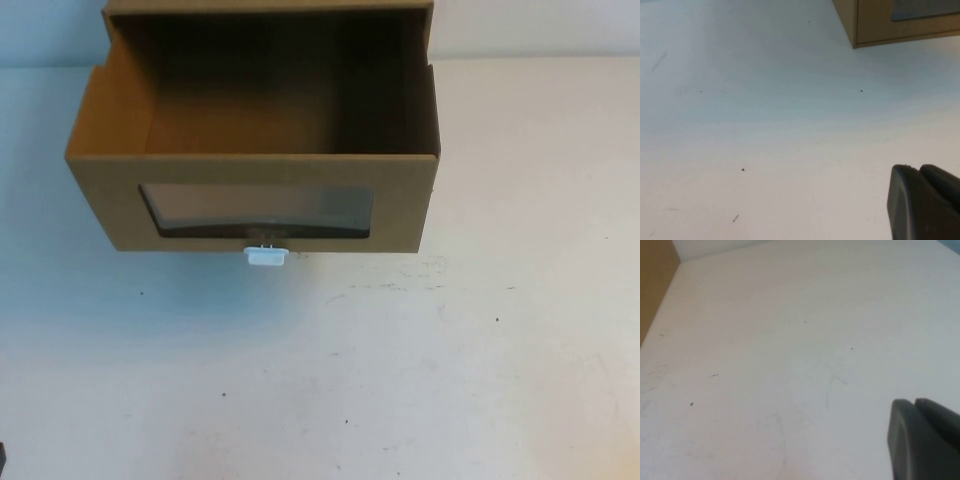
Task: Open the shoe box
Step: 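Pull the top drawer of the cardboard box fully open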
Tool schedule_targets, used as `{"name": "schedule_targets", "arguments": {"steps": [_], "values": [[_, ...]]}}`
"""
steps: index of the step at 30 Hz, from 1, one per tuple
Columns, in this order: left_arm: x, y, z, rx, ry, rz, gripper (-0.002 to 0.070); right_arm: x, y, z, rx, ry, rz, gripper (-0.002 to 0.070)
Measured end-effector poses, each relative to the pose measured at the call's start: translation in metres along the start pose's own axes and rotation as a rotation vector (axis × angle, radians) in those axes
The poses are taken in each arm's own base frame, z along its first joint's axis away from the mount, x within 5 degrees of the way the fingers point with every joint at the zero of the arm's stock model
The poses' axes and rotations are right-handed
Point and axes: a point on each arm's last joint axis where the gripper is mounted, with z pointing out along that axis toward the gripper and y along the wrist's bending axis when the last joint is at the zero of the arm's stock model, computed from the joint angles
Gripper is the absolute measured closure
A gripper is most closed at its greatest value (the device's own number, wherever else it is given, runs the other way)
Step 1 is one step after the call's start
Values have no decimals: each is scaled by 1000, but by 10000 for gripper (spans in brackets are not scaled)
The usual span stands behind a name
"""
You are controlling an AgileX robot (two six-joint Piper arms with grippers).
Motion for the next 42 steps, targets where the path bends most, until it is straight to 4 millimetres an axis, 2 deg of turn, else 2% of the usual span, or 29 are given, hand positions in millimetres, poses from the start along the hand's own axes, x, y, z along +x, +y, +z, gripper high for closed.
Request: {"name": "schedule_targets", "arguments": {"steps": [9, 15, 19, 26, 42], "values": [[0, 0, 0, 0, 0, 0, 677, 0, 1, 0, -8, 5, -27, 689], [0, 0, 0, 0, 0, 0, 677, 5, 10, -1, -117, 48, -150, 689], [0, 0, 0, 0, 0, 0, 677, 6, 14, -1, -155, 55, -151, 689], [0, 0, 0, 0, 0, 0, 677, 8, 14, -1, -167, 68, -211, 689], [0, 0, 0, 0, 0, 1, 677, 8, 15, -2, -169, 74, -215, 690]]}}
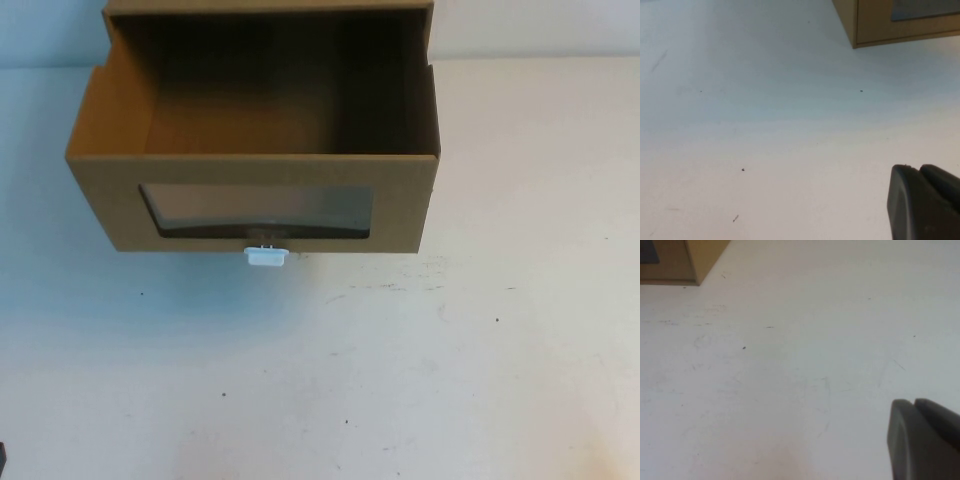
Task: Open the shoe box
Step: 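Pull the top drawer of the cardboard box fully open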
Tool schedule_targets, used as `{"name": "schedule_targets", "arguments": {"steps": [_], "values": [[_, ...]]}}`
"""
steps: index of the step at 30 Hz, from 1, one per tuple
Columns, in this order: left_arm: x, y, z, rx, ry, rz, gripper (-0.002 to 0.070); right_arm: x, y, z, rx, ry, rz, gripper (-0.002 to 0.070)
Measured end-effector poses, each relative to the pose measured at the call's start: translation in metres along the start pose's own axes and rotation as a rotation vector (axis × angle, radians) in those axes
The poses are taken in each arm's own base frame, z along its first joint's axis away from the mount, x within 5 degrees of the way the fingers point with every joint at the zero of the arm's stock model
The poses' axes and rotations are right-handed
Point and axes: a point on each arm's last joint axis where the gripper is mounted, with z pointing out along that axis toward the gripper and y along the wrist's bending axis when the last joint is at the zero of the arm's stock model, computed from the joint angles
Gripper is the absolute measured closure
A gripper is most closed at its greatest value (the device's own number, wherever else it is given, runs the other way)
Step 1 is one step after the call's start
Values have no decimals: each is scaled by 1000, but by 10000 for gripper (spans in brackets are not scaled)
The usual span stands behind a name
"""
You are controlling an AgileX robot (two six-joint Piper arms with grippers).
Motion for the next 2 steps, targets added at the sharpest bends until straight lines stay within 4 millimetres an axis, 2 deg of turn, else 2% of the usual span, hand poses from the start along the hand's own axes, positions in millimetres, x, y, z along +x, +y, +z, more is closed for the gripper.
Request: {"name": "schedule_targets", "arguments": {"steps": [2], "values": [[0, 0, 0, 0, 0, 0, 677, 0, 0, 0, 0, 0, 0, 690]]}}
